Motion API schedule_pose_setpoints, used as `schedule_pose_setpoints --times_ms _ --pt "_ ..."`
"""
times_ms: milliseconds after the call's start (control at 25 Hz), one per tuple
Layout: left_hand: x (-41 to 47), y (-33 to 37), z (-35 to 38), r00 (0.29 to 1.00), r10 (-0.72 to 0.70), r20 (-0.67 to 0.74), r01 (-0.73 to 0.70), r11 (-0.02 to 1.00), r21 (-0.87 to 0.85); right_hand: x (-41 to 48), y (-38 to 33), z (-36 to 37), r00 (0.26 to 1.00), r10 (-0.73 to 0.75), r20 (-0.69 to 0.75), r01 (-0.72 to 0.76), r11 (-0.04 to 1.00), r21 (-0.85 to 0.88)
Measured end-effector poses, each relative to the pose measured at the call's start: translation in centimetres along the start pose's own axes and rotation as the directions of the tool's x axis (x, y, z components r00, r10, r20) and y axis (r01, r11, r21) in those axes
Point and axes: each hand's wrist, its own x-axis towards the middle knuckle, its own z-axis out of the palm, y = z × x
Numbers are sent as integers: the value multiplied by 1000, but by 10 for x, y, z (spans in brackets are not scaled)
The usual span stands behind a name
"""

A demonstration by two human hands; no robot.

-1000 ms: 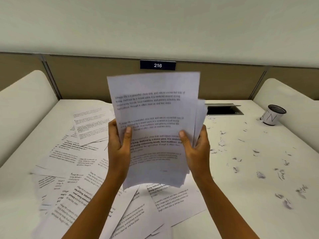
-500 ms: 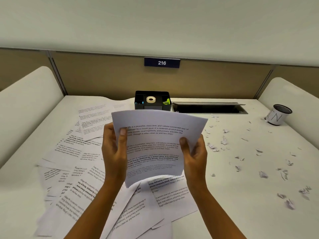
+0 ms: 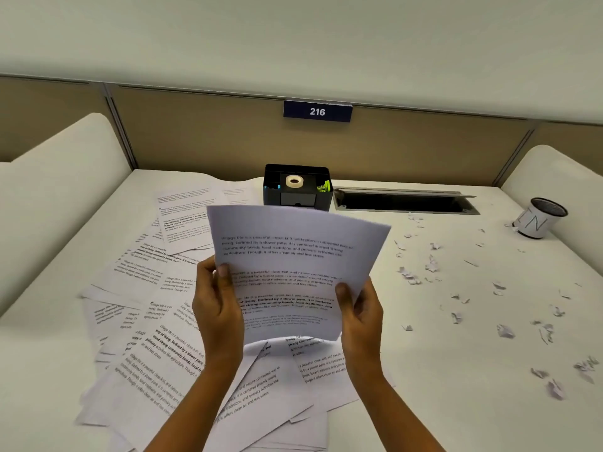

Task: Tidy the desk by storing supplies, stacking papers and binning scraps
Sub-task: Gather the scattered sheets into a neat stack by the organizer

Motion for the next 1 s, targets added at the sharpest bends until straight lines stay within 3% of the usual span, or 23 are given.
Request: schedule_pose_setpoints --times_ms 200,440,520,640,800,920,1000 --pt "-18 -21 -12 985 -161 64 158 986 60 -14 27 3 994 101 44 -97 990 -100" --pt "8 -36 -41 974 -226 -19 221 931 291 -2 8 -2 999 -13 -48 5 987 -162" --pt "23 -54 -61 944 -329 -1 292 837 463 3 6 -9 993 -40 -111 19 982 -187" --pt "44 -82 -87 825 -564 47 383 618 687 5 12 -18 984 10 -178 -39 986 -161" --pt "46 -89 -97 744 -666 -43 296 273 915 -3 33 -20 965 189 -179 -213 969 -128" --pt "35 -85 -94 745 -664 -62 233 171 957 -7 49 -19 932 329 -150 -353 918 -180" --pt "30 -85 -92 742 -669 -47 226 183 957 -10 54 -16 903 417 -101 -429 872 -234"
